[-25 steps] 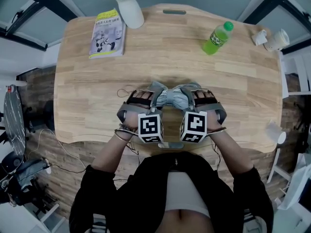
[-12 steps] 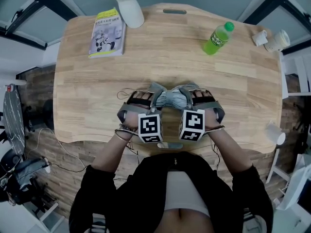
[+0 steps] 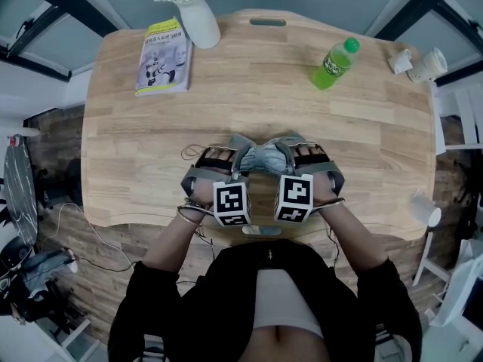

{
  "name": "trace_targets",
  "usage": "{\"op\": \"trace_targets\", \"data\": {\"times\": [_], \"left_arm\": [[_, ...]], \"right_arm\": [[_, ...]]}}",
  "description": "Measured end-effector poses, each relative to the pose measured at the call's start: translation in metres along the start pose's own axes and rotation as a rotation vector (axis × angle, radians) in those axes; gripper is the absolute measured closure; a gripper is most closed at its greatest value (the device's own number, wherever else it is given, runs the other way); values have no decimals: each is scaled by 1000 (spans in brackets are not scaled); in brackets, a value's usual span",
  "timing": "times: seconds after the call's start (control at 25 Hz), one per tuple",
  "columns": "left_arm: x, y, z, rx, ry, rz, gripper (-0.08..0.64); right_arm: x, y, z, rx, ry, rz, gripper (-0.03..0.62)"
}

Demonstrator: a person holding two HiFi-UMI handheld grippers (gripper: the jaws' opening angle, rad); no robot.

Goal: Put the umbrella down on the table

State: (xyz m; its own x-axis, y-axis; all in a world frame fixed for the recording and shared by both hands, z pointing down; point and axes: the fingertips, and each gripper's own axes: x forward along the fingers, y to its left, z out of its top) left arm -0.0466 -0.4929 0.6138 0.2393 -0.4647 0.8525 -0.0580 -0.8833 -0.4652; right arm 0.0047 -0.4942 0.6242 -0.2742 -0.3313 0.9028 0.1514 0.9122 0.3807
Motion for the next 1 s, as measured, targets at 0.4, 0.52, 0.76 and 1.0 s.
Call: {"op": "trace_targets", "data": {"times": [0.4, 0.52, 0.76, 1.0], "left_arm": [[4, 1, -2, 1, 22, 10, 295], [3, 1, -2, 3, 28, 28, 288], [-2, 4, -1, 31, 37, 85, 272], [-16, 6, 0, 40, 26, 122, 270]], "right_arm": [[6, 2, 0, 20, -3, 0, 261], [5, 3, -1, 25, -4, -11, 261], [-6, -2, 4, 55, -54, -24, 255], [-19, -9, 1, 62, -88, -78, 255]]}}
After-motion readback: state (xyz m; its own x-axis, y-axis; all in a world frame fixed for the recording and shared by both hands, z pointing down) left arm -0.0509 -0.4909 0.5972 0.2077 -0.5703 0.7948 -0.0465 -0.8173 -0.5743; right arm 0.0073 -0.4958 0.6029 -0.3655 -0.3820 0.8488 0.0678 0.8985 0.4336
